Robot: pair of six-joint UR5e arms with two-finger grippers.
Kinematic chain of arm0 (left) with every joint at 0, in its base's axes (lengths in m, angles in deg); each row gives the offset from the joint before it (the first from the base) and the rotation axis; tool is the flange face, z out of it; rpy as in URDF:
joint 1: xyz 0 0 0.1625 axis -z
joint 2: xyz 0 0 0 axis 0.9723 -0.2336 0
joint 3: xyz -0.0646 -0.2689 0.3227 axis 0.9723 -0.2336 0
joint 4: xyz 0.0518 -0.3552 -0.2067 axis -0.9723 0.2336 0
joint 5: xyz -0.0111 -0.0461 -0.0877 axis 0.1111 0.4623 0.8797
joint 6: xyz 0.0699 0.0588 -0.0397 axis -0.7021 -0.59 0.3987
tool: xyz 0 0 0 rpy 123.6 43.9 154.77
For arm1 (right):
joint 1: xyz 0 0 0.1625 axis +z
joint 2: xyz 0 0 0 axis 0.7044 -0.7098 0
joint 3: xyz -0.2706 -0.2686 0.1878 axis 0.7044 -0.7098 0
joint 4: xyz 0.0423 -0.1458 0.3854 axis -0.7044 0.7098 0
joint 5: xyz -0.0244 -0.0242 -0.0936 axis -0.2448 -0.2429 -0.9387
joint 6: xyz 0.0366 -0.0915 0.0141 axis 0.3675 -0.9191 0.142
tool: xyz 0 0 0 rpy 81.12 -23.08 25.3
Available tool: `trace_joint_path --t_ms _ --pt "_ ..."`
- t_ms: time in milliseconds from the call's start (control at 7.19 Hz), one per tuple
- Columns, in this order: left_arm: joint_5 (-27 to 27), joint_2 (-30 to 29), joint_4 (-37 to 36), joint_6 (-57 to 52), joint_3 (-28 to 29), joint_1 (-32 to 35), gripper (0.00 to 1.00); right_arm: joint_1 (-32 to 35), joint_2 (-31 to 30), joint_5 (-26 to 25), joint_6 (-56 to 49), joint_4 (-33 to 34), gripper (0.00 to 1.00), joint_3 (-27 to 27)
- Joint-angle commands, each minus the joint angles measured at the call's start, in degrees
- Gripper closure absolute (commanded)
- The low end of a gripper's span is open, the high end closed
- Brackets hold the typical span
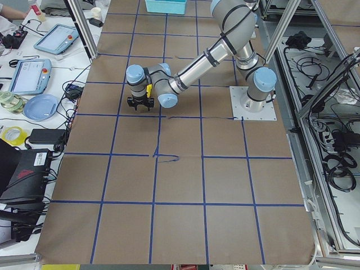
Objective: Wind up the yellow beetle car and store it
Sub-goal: 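Raise the left gripper away as the car rolls toward the bin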
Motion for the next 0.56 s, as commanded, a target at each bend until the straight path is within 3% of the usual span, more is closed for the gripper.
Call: trace_joint_path --t_ms 0,418 --pt "-0.2 1.6 0.7 1.9 0.0 1.4 0.23 0.0 0.0 0.0 0.0 0.0 0.0 0.0" --pt "-0.3 9.7 10.2 20.8 1.7 10.6 0.23 0.0 0.0 0.0 0.0 0.0 0.0 0.0"
